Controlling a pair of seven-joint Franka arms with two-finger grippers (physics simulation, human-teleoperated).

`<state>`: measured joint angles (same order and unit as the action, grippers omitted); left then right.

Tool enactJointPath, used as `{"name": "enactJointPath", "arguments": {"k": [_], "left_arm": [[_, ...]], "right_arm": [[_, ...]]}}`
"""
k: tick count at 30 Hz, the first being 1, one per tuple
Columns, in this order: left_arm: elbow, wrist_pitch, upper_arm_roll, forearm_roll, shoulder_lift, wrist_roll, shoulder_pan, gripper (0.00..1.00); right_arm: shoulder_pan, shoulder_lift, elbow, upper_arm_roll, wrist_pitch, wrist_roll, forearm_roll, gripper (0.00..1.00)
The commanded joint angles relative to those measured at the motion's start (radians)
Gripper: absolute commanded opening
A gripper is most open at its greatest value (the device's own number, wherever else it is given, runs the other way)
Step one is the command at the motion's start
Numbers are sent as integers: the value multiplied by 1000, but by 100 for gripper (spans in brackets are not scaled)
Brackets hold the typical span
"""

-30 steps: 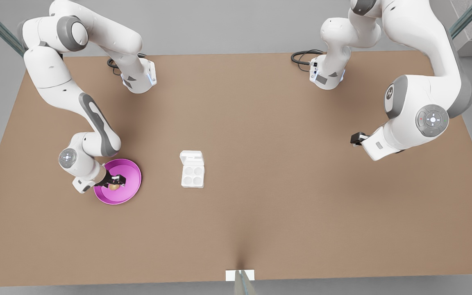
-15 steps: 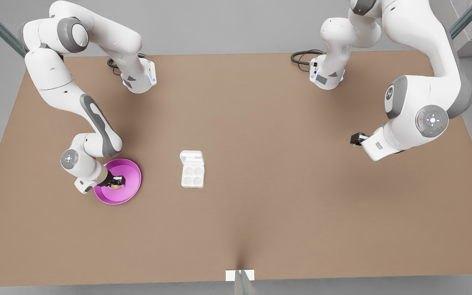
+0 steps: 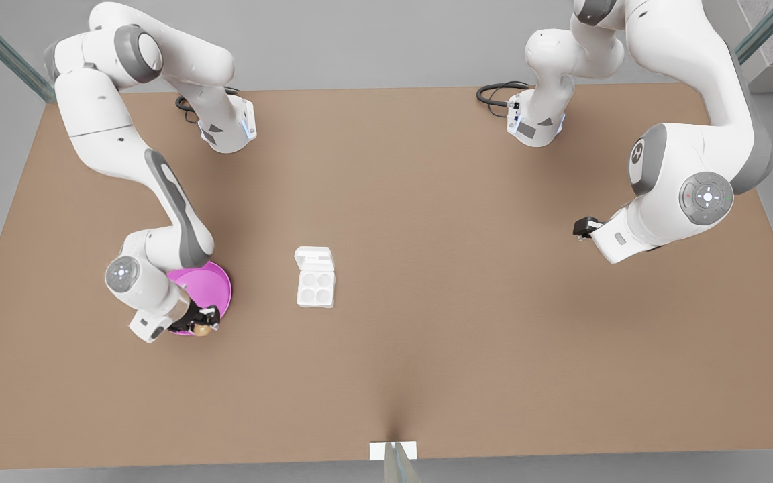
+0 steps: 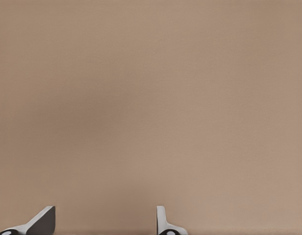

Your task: Pack egg into the box and close the box lid

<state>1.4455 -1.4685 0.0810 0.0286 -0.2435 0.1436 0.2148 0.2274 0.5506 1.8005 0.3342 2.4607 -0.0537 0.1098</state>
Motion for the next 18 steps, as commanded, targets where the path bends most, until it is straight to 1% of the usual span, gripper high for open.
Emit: {"name": "enactJointPath", "arguments": {"k": [1,4,6,7,8,10,12,15,18], "left_arm": [[0,0,0,1,1,-2,0,100],[0,0,0,1,1,-4,0,100],[0,0,0,1,-5,-4,0,100],[0,0,0,1,-5,-4,0,100],[0,0,0,1,-5,-4,0,100],[0,0,0,1,-5,-4,0,100],[0,2,0,1,-5,-4,0,100],[0,0,0,1,-5,-4,0,100],[0,0,0,1,-5,-4,0,100]], "right_arm": [[-39,0,-30,0,-91,101,-1,62],[-125,-4,-33,0,-143,267,1,62],[-165,-8,-35,32,-186,399,1,62],[-195,-8,-33,35,-213,452,-1,62],[-206,-9,-33,81,-230,540,-1,62],[-224,-12,-29,132,-243,669,-1,62],[-270,-15,-33,132,-241,755,-1,62],[-287,-15,-29,131,-240,798,-1,62],[-298,-32,23,132,-229,842,-1,61]]}}
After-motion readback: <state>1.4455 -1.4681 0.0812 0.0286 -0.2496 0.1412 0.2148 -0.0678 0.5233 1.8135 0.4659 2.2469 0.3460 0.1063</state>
